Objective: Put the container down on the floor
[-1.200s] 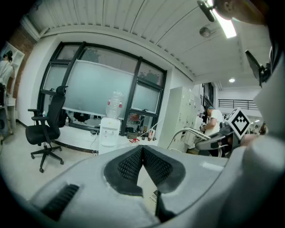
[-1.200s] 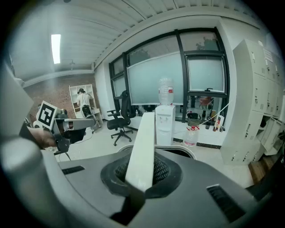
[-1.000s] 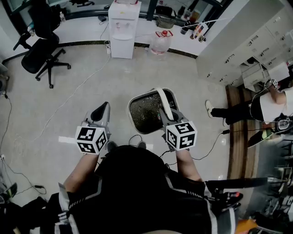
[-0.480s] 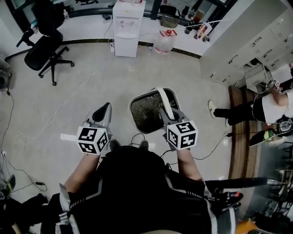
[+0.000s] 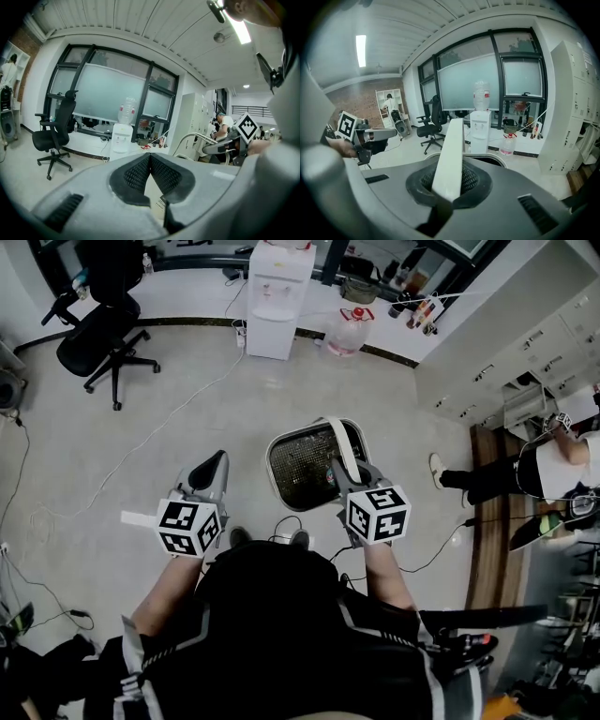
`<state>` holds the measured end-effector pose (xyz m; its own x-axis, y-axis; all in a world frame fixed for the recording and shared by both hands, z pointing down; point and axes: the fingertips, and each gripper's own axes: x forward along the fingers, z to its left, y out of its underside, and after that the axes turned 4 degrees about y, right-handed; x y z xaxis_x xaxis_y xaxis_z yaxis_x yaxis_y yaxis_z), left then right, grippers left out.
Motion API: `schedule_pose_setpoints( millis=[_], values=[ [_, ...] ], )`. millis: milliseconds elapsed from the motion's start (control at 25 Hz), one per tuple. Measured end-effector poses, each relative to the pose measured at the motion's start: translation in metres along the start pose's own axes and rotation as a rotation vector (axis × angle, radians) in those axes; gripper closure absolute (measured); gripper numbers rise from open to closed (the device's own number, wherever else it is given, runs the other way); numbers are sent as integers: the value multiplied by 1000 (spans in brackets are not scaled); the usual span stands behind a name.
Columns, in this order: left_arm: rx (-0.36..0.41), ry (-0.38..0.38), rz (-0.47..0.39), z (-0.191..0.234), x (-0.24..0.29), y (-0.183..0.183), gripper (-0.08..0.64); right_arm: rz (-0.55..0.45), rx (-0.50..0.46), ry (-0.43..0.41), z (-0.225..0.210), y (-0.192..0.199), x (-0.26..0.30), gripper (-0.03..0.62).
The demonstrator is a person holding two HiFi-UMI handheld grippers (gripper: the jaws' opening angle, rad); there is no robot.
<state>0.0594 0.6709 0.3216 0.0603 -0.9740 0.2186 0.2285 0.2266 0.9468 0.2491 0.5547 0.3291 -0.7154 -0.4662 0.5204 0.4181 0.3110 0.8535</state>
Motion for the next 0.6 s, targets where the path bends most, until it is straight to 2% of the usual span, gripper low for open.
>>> schedule_pose_setpoints(
  millis=[320, 600],
  values=[
    [-34, -4, -10, 50, -29, 5, 552, -7, 10, 8, 39, -17, 23, 584],
    [-38, 19, -22, 66, -41, 3, 552, -18, -6, 11, 58, -32, 34, 584]
  ],
)
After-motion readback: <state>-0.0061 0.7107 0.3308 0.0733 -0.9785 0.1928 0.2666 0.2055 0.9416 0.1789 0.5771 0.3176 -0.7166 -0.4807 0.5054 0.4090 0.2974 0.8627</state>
